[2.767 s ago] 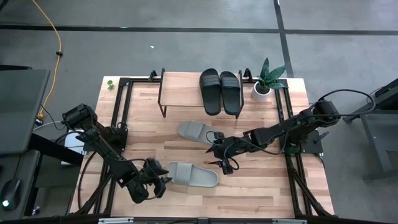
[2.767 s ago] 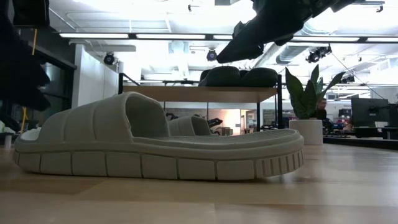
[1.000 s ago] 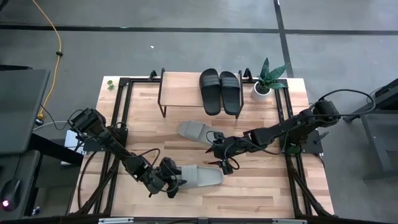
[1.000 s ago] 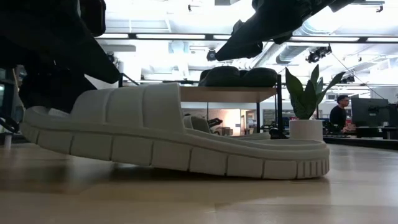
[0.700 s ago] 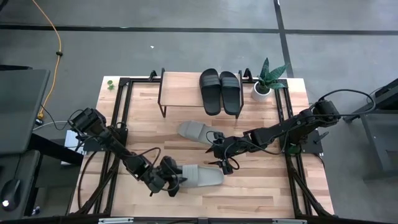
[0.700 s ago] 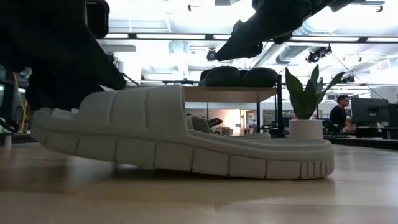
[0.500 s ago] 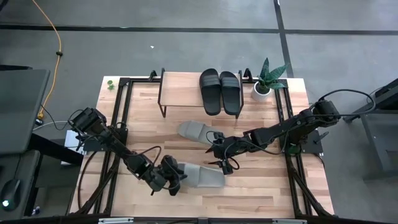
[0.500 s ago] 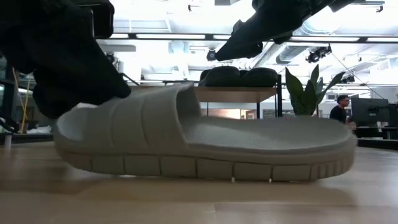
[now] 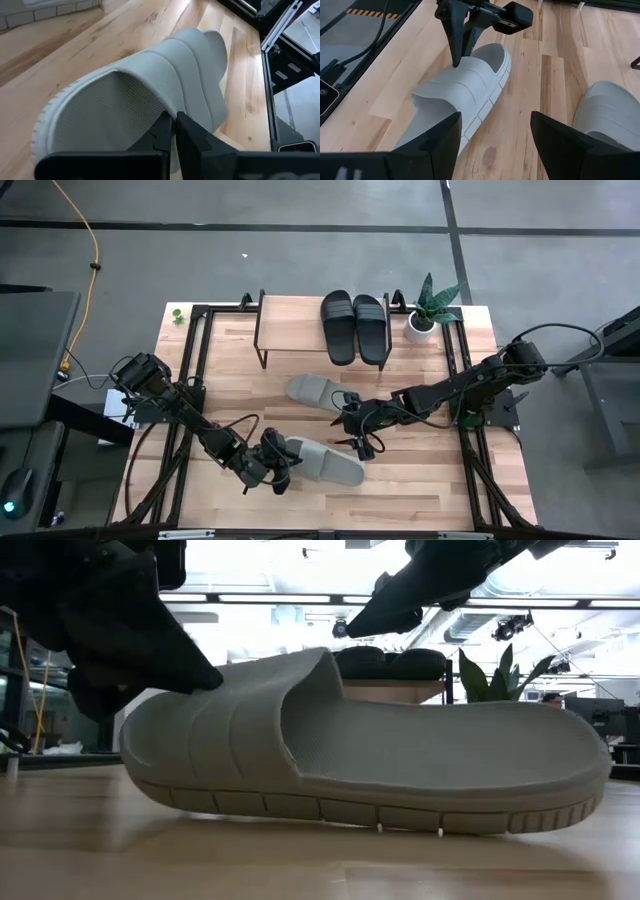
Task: Pick and place slides into the shelf
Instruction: Put the bottom white slide on the shelf
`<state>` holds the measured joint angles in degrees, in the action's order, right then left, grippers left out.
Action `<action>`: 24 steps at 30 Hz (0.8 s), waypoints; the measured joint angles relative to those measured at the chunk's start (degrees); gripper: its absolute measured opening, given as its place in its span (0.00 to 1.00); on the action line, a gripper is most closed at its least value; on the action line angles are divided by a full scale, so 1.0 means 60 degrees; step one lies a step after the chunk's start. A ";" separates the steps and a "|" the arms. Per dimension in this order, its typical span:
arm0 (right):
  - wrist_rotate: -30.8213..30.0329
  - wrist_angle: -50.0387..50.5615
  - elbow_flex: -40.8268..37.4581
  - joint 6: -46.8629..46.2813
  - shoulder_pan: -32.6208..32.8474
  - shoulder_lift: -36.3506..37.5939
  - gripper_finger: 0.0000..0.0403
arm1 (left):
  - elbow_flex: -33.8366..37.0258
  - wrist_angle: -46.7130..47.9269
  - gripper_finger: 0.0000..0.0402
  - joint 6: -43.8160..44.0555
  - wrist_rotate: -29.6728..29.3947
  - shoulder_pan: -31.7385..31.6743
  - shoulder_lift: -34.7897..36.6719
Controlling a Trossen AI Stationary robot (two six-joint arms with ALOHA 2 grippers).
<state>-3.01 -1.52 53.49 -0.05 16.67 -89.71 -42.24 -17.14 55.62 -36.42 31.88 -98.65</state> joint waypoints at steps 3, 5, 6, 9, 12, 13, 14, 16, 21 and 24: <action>-0.0003 0.0000 0.0000 0.0000 -0.0003 0.0000 0.57 | 0.0000 0.0009 0.01 -0.0074 -0.0004 0.0000 0.0000; -0.0004 0.0000 0.0000 0.0012 0.0000 0.0000 0.57 | 0.0000 0.0008 0.01 -0.0206 -0.0007 0.0000 0.0000; -0.0032 0.0000 0.0000 0.0054 0.0000 0.0000 0.57 | 0.0000 0.0011 0.01 -0.0213 -0.0013 0.0000 0.0000; -0.0273 0.0000 0.0000 0.0247 0.0000 0.0004 0.57 | 0.0000 0.0011 0.01 -0.0277 -0.0044 0.0000 0.0011; -0.0674 0.0000 0.0000 0.0394 -0.0001 0.0007 0.57 | 0.0000 0.0014 0.00 -0.0307 -0.0157 0.0000 0.0015; -0.0831 0.0000 0.0000 0.0409 0.0000 0.0007 0.57 | 0.0000 0.0014 0.00 -0.0307 -0.0233 0.0000 0.0015; -0.0988 0.0020 0.0013 0.0410 0.0000 0.0010 0.57 | 0.0000 0.0011 0.00 -0.0307 -0.0326 0.0000 0.0015; -0.1267 0.0286 0.0150 0.0392 -0.0004 0.0011 0.57 | 0.0000 0.0014 0.00 -0.0353 -0.0456 0.0000 0.0015; -0.1885 0.1248 0.0710 0.0171 0.0021 0.0018 0.57 | 0.0000 0.0073 0.00 -0.0518 -0.0781 0.0000 0.0163; -0.2019 0.1505 0.1003 0.0278 0.0132 0.0018 0.57 | 0.0000 0.0142 0.00 -0.0841 -0.0984 0.0000 0.0477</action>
<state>-15.12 7.51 59.51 1.61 17.46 -89.60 -42.24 -16.29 50.58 -42.33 31.88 -95.79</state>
